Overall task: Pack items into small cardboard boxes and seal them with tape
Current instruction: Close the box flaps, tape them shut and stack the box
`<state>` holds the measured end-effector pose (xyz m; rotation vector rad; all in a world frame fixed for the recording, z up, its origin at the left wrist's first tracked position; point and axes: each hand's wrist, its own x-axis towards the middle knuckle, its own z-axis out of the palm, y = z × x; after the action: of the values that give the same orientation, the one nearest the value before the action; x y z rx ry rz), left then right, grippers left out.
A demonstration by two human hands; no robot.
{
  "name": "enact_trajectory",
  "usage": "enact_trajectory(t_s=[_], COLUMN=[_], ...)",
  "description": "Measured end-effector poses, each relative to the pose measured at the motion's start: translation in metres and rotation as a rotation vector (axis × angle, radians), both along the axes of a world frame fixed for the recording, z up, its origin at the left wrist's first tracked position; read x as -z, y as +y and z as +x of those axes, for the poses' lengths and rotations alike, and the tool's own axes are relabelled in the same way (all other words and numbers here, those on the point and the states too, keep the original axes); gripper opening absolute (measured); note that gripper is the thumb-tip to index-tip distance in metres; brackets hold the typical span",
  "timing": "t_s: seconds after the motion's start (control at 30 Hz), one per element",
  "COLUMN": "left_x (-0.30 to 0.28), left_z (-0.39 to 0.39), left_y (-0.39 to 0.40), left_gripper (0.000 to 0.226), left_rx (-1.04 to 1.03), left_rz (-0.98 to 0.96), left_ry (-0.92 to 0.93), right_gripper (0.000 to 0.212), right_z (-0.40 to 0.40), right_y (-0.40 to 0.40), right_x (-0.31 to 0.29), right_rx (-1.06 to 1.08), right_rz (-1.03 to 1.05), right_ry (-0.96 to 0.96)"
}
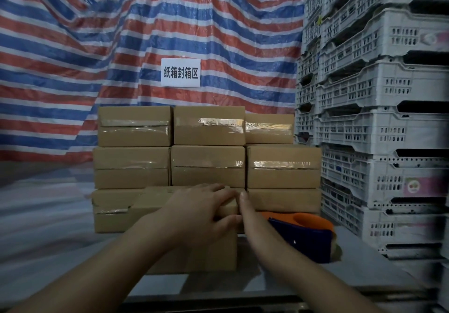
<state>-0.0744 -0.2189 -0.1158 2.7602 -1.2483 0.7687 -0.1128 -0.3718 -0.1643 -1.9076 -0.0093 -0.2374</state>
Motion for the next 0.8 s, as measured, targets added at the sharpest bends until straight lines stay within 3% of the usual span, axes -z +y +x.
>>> enact_trajectory(t_s=[0.1,0.27,0.4,0.53,0.6,0.67,0.8], left_x=[0.0,-0.004,-0.016,-0.013,-0.001,0.016,0.042], left_z=[0.002,0.0,-0.007,-0.007,-0.006,-0.007,-0.005], left_y=[-0.001,0.002,0.017,0.048,0.064,0.073,0.081], left_gripper=[0.061,0.083,0.078,0.058,0.066,0.075,0.064], left_rx=[-0.025,-0.03,0.146,0.085,0.015,-0.057,-0.094], left_rz=[0.011,-0.054,-0.479,-0.821,-0.992,-1.11,-1.209], left_ry=[-0.007,0.118,0.411,0.201,0.246,0.391,0.509], right_gripper=[0.077,0.084,0.098,0.095,0.095,0.098,0.099], right_z=[-0.003,-0.014,-0.016,-0.015,-0.015,-0.015,-0.017], right_y=[0.011,0.004,-0.004,0.001,0.006,0.01,0.018], right_x=[0.015,0.011,-0.003,-0.009,-0.009,-0.008,-0.005], right_rx=[-0.025,-0.068,-0.034,-0.018,-0.035,-0.046,-0.01], right_rz=[-0.107,-0.183,-0.221,-0.209,-0.188,-0.15,-0.118], right_ry=[-0.045,-0.013,-0.018,-0.108,-0.113,-0.11,-0.142])
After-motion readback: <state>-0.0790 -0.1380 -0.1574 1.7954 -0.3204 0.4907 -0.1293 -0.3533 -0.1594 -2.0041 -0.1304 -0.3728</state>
